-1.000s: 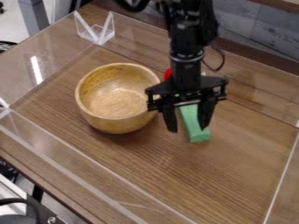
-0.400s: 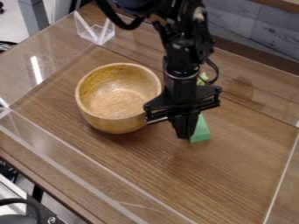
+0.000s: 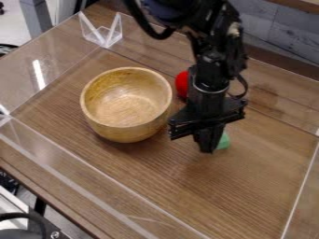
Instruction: Put the green stick in the brown bowl
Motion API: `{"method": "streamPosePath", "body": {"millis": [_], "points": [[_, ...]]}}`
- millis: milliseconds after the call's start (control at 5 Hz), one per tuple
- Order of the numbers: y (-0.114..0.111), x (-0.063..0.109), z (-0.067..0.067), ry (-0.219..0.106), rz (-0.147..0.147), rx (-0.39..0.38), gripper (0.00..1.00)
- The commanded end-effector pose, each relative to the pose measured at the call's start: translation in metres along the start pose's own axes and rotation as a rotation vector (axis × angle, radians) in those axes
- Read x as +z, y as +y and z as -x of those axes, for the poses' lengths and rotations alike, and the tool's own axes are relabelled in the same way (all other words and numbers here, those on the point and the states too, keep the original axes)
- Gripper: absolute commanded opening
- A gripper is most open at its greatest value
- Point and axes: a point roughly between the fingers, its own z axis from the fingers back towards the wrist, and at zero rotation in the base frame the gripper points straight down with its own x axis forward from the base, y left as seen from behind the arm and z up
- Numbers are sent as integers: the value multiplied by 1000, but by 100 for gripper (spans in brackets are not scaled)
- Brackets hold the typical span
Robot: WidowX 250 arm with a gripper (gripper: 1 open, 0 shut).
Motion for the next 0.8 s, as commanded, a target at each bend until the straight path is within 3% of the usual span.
{"method": "streamPosePath", "body": {"millis": [0,600], "points": [[-8,11,-5,-25,24,-10,0],[-16,18,-7,-16,3,-71,0]]}}
